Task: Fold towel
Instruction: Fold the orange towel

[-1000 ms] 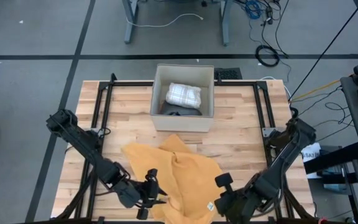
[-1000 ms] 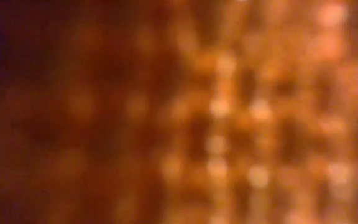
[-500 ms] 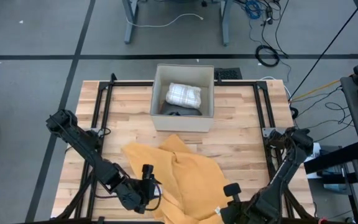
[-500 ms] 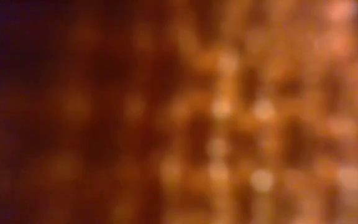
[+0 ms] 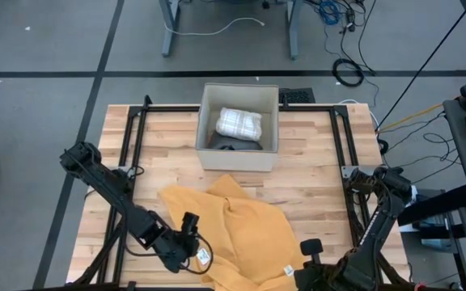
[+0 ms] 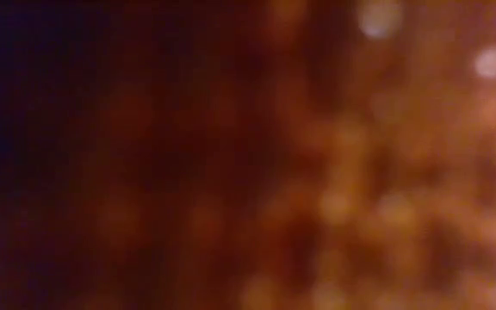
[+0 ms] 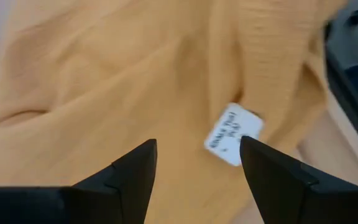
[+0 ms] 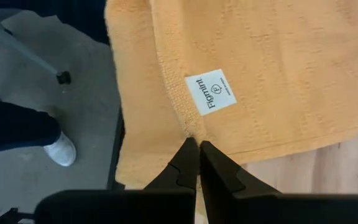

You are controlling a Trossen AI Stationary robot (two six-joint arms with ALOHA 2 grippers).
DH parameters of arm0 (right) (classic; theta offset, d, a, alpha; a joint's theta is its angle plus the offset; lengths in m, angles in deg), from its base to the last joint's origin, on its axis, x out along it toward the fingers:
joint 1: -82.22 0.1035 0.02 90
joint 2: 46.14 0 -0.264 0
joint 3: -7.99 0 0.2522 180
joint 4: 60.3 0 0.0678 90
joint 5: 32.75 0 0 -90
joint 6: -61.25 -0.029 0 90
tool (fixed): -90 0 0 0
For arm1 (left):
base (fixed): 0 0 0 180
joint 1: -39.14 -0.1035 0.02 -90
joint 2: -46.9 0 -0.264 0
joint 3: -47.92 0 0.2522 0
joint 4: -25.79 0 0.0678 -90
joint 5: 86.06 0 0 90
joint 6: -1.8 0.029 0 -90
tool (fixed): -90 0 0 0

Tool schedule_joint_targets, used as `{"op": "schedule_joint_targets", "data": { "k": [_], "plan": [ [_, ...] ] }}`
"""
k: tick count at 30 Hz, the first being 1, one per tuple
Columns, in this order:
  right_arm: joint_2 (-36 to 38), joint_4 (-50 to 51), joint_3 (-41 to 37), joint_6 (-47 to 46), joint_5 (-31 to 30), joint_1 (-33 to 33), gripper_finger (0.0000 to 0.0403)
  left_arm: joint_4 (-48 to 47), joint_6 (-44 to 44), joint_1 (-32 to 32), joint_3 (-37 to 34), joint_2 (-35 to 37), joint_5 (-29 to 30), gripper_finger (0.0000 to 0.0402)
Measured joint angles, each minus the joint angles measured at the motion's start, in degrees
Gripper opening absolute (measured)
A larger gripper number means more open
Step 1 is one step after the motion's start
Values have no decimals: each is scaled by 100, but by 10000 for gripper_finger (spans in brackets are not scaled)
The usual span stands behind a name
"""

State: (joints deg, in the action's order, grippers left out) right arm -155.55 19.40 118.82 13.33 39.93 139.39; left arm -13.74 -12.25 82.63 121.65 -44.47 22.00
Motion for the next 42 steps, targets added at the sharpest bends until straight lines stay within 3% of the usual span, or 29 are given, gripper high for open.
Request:
{"op": "schedule_joint_targets", "data": {
  "k": [6, 11, 17, 28, 39, 42],
  "plan": [
    [0, 77, -1, 22, -83, -4, 0, 1419, 108, 381, -834, -2, -75, 217],
    [0, 78, -1, 53, -86, -4, 0, 2205, 263, 614, -1146, -17, 332, 182],
    [2, 74, -3, 53, -98, -54, 0, 3063, 875, 717, -1149, -765, 295, 166],
    [9, 18, -3, 33, -104, -119, 0, 3192, 1493, 868, -883, -1252, 790, 166],
    [11, 8, -6, 57, -335, -146, 0, 3391, 1461, 775, -874, -1576, 539, 165],
    [11, 6, -6, 55, -335, -144, 0, 3559, 1459, 763, -876, -1623, 1004, 165]
  ]
}}
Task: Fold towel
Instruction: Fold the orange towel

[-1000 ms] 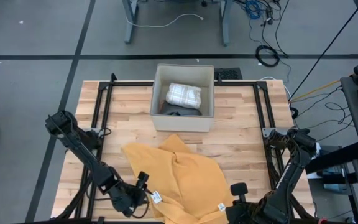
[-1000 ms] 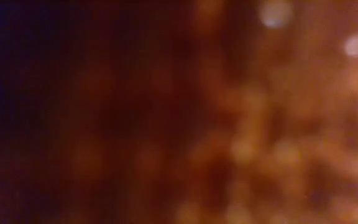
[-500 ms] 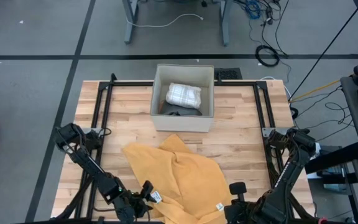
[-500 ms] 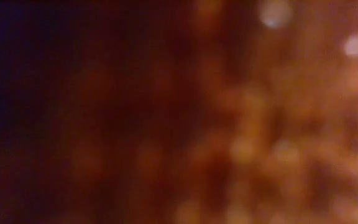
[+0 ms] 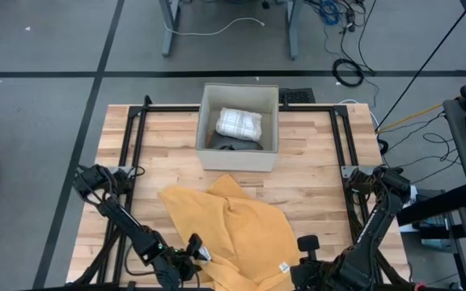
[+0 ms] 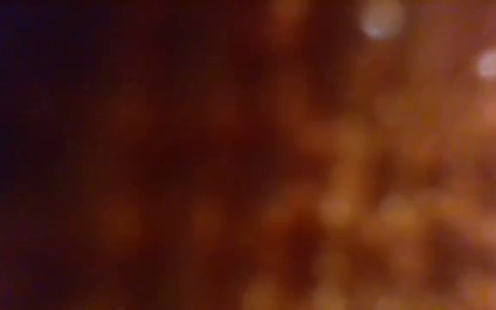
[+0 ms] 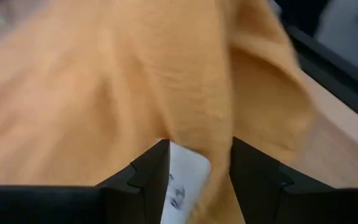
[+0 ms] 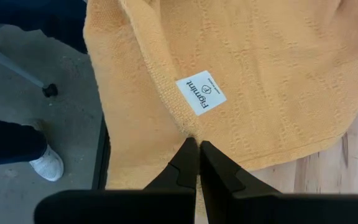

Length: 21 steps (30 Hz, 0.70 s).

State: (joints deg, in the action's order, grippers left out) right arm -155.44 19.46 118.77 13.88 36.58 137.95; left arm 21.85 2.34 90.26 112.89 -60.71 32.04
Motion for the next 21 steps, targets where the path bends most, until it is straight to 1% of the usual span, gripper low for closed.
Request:
{"op": "schedule_joint_targets", "data": {
  "k": [2, 4, 9, 17, 19, 21],
  "plan": [
    [0, 0, 0, -2, -2, -2, 0, 79, 2, -29, 2, 10, 322, 163],
    [0, -2, 0, -1, -2, -2, 0, 26, 4, -77, 2, 8, 431, 155],
    [0, 2, 0, 0, -2, -2, 0, -34, 9, -178, 2, 8, 389, 103],
    [0, 52, 0, 2, -7, -2, 0, -57, 368, -154, 95, 52, 369, 14],
    [0, 119, 0, 16, -49, -2, 0, -184, 538, -144, 252, 127, 344, 7],
    [0, 166, 0, 112, -65, -13, 0, -507, 659, -132, 491, 258, 246, 6]
  ]
}}
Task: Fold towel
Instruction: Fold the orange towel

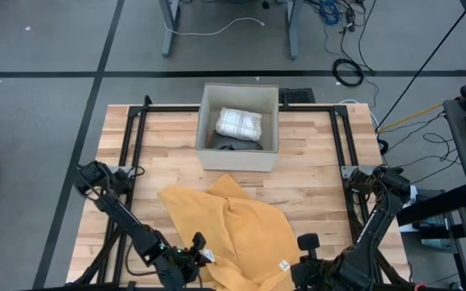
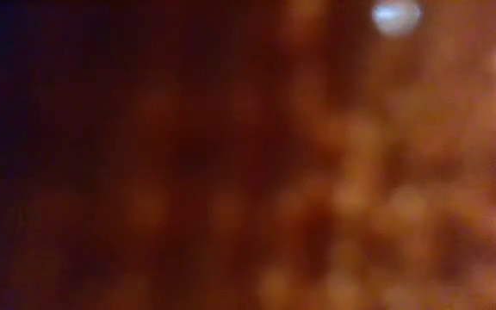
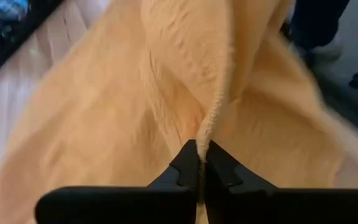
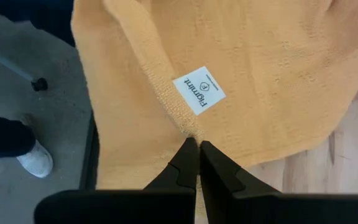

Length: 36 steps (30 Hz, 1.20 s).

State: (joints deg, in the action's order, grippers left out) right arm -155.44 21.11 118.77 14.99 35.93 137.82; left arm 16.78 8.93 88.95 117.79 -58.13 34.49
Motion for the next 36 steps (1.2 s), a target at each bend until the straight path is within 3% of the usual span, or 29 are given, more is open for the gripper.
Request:
{"op": "schedule_joint_targets", "data": {
  "k": [6, 13, 19, 23, 32, 36],
  "plan": [
    [12, 463, 0, 186, -2, -135, 0, -1943, -91, 22, 1219, 491, -231, 4],
    [15, 1491, 0, 185, -327, -385, 0, -5127, -1092, 56, 3416, 618, -528, 2],
    [15, 2240, 0, 300, -1334, -626, 0, -7531, -2399, 53, 4945, 618, -650, 2],
    [43, 2228, 0, 837, -2246, -876, 0, -8917, -3402, -108, 5547, 620, -930, 1],
    [66, 2234, 0, 1789, -3139, -1698, 0, -9129, -4495, -708, 5734, 585, -3213, 1],
    [66, 2234, 0, 1975, -3624, -1992, 0, -9495, -4682, -867, 5686, 566, -3083, 1]
  ]
}}
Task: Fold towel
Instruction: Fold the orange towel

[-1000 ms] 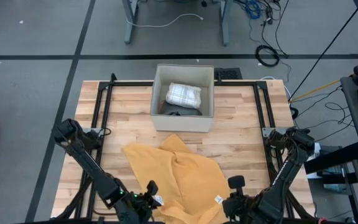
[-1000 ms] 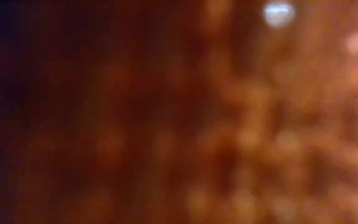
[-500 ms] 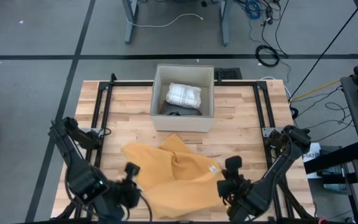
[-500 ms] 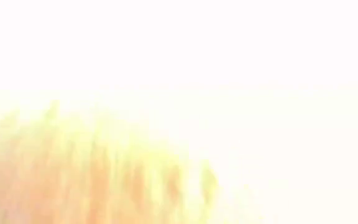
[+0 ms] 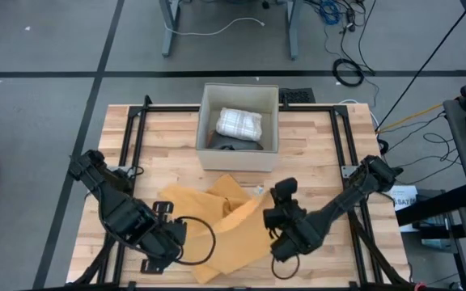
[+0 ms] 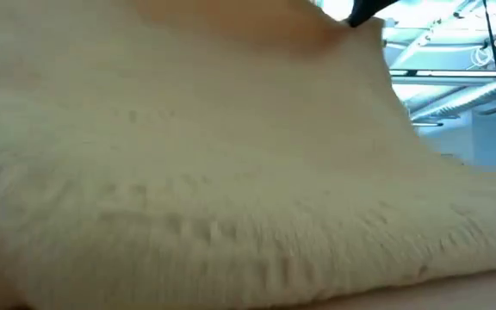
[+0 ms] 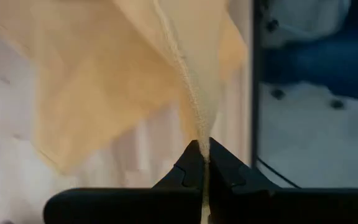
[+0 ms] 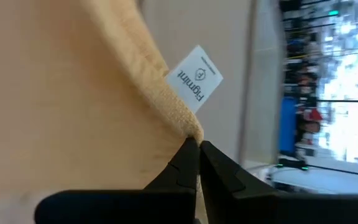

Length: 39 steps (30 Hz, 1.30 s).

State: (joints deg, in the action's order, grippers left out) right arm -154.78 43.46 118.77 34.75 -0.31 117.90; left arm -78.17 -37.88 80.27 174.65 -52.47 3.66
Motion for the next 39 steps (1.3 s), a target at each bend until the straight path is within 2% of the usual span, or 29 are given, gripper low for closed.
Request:
{"op": "schedule_joint_targets", "data": {
  "k": [3, 5, 11, 14, 17, 21, 23, 25, 30, 33, 35, 39],
  "plan": [
    [0, 1, 0, 70, -405, -185, 0, 110, 338, -115, -187, 6, 630, 3],
    [0, 2, 0, 127, -459, -327, 0, 140, 423, -131, -395, 0, 1019, 8],
    [2, 4, 0, 210, 233, -774, 16, 19, 341, -280, -1578, -1, 1050, 33],
    [2, 3, 0, 215, 246, -843, 52, 27, 264, -294, -2214, 1, 874, 64],
    [2, 4, 0, 228, 181, -864, 103, 14, 146, -300, -2632, -1, 991, 107],
    [25, 2, 0, 92, 159, -869, 168, 51, 73, -335, -2721, -1, 1508, 165],
    [108, 1, 0, -172, 232, -842, 189, 350, 93, -305, -2637, -1, 1519, 184],
    [215, -2, 2, -387, 585, -780, 199, 991, 183, -209, -2589, 0, 1356, 192],
    [340, -197, 2, -546, 2086, -447, 195, 3182, 750, 249, -2668, 1, 616, 189],
    [341, -578, 2, -375, 2786, -124, 185, 4017, 919, 519, -2783, 1, 610, 184],
    [341, -1017, 2, -256, 3087, 106, 179, 4245, 924, 684, -2859, -1, 837, 179],
    [341, -1588, 2, -298, 3260, 531, 166, 4807, 827, 903, -3165, -207, 1098, 172]
  ]
}}
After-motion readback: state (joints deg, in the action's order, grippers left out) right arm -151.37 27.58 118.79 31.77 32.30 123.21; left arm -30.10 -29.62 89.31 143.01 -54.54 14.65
